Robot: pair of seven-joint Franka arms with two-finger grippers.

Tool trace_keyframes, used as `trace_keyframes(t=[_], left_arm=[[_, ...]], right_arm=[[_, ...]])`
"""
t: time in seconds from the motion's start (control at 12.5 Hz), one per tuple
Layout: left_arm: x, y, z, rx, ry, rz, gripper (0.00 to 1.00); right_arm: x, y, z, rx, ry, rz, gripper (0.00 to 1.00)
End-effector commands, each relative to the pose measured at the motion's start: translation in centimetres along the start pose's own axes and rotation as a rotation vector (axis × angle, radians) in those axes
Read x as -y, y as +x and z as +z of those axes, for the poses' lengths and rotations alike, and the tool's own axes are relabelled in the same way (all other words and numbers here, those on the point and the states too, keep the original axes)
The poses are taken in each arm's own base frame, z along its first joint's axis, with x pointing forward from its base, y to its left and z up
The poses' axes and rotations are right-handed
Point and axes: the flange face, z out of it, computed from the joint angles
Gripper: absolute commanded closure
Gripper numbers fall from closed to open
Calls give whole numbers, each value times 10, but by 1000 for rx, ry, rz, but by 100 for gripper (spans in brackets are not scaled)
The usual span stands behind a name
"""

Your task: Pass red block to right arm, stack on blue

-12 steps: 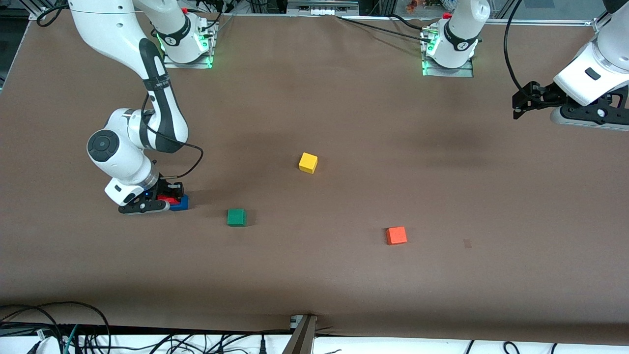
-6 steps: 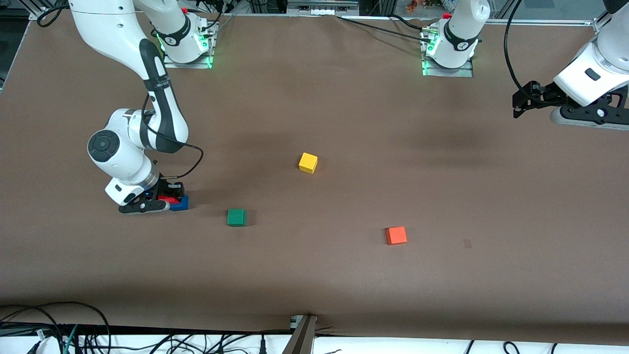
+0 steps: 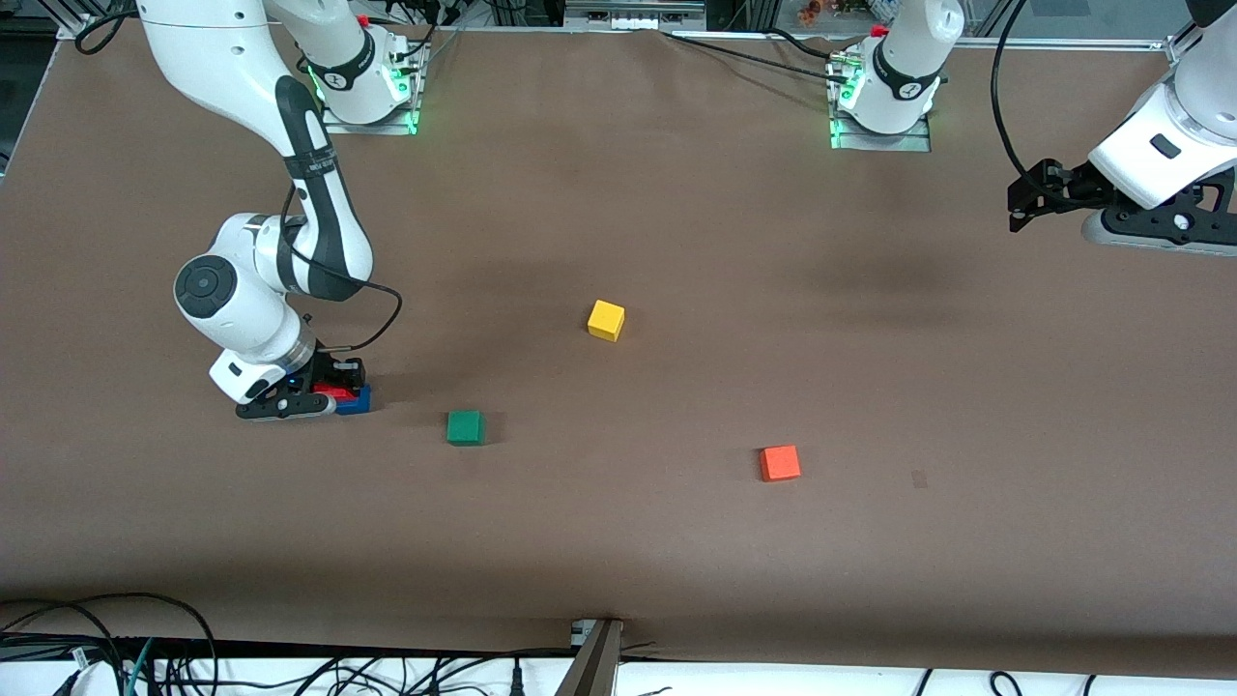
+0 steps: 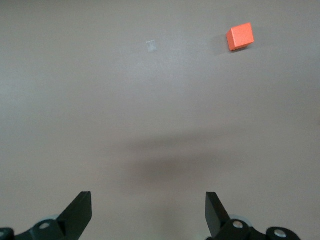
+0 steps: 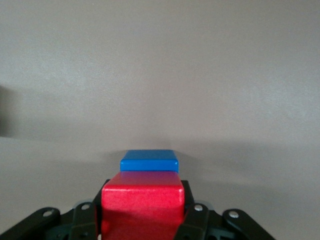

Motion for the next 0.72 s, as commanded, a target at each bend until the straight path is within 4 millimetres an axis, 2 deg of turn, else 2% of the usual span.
trace_keyframes(t=[0.0, 0.08, 0.16, 0.24, 0.48, 0.64], left_arm=[[-1, -4, -3, 1, -14, -6, 0], [-1, -4, -3, 1, -14, -6, 0], [-1, -4, -3, 1, -12, -4, 0], [-3, -4, -3, 1, -10, -1, 0], [-6, -4, -4, -1, -5, 2, 0], [-10, -2, -4, -1, -3, 0, 0]], right_arm=[[2, -3, 1, -12, 8, 13, 100], [2, -2, 2, -12, 7, 12, 72], [2, 0, 0, -17, 7, 12, 7], [3, 7, -7, -32, 9, 6, 0], [-10, 22, -28, -64, 13, 8, 0], [-13, 29, -44, -22, 32, 9, 0]])
